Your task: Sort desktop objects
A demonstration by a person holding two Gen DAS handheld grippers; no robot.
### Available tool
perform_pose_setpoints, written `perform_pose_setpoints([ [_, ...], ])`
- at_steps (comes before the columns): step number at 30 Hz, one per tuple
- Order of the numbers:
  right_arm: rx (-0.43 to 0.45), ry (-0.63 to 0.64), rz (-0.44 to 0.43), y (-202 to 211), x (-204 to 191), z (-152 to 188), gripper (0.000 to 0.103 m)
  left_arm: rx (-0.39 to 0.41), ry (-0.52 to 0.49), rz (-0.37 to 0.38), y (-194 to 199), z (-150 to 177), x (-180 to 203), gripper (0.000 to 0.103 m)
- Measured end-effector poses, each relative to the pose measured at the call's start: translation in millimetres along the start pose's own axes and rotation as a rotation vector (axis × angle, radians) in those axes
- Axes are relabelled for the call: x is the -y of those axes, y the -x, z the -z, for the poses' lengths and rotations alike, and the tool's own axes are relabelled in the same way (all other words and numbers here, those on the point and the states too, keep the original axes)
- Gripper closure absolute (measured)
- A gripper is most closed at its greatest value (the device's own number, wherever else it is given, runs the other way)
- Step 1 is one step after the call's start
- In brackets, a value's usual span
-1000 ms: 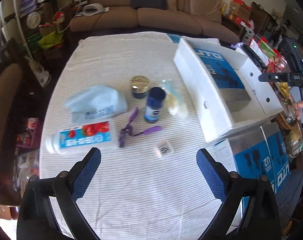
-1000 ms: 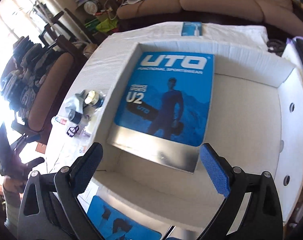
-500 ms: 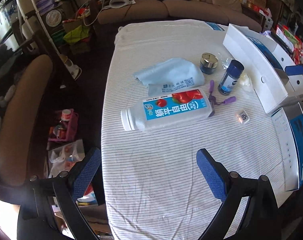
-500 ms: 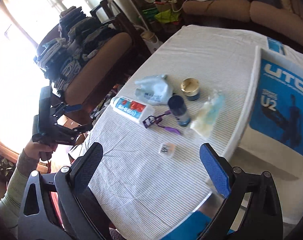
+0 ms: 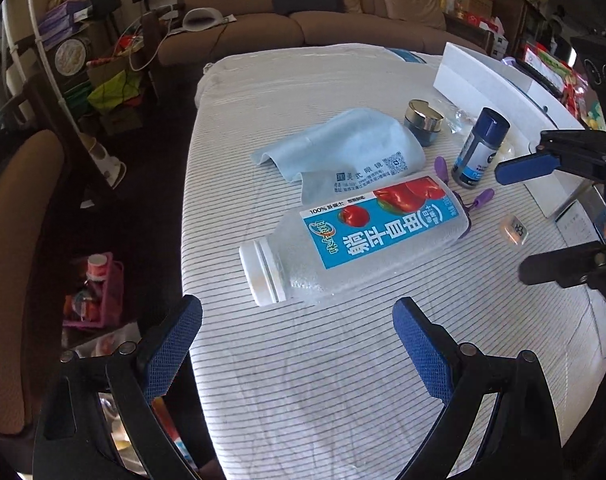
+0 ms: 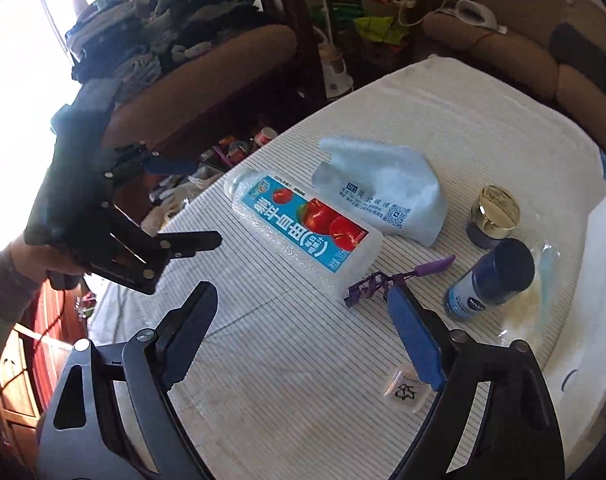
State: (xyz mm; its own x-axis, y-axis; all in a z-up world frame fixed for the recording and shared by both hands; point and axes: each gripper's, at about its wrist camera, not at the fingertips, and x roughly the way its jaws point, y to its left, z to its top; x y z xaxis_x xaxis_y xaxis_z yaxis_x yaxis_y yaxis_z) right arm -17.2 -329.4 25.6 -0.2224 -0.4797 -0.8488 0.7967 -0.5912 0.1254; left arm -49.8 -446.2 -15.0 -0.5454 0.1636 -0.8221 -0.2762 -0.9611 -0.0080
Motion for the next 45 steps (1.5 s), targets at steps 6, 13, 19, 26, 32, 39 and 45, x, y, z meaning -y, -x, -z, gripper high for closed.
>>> perform_pose_setpoints([
  [6,-0.01,0.041,0.03,-29,-1,0,0.018,-0.008,-0.051,0.065,-20,-3,-4,0.005],
  [13,-0.027,0.067,0.003,-47,9,-9,0.025,-0.027,-0.056,0.141,-40,-9,-12,0.005],
  [19,-0.042,0.057,-0.008,-57,14,-10,0.03,-0.027,-0.099,0.147,-47,-8,-3,0.006],
  [26,-0.016,0.045,-0.005,-49,15,-10,0.033,0.038,-0.034,0.144,-21,-12,-7,0.007],
  [32,0.01,0.07,0.001,-31,2,-12,0.037,0.014,-0.035,0.093,-11,-5,1,0.007],
  [39,-0.007,0.076,0.001,-35,-7,-12,0.03,-0.004,-0.113,-0.011,-15,-3,17,0.004],
  [45,-0.026,0.038,0.013,-45,-6,-19,0.03,-0.004,-0.002,0.044,-14,-12,2,0.004],
])
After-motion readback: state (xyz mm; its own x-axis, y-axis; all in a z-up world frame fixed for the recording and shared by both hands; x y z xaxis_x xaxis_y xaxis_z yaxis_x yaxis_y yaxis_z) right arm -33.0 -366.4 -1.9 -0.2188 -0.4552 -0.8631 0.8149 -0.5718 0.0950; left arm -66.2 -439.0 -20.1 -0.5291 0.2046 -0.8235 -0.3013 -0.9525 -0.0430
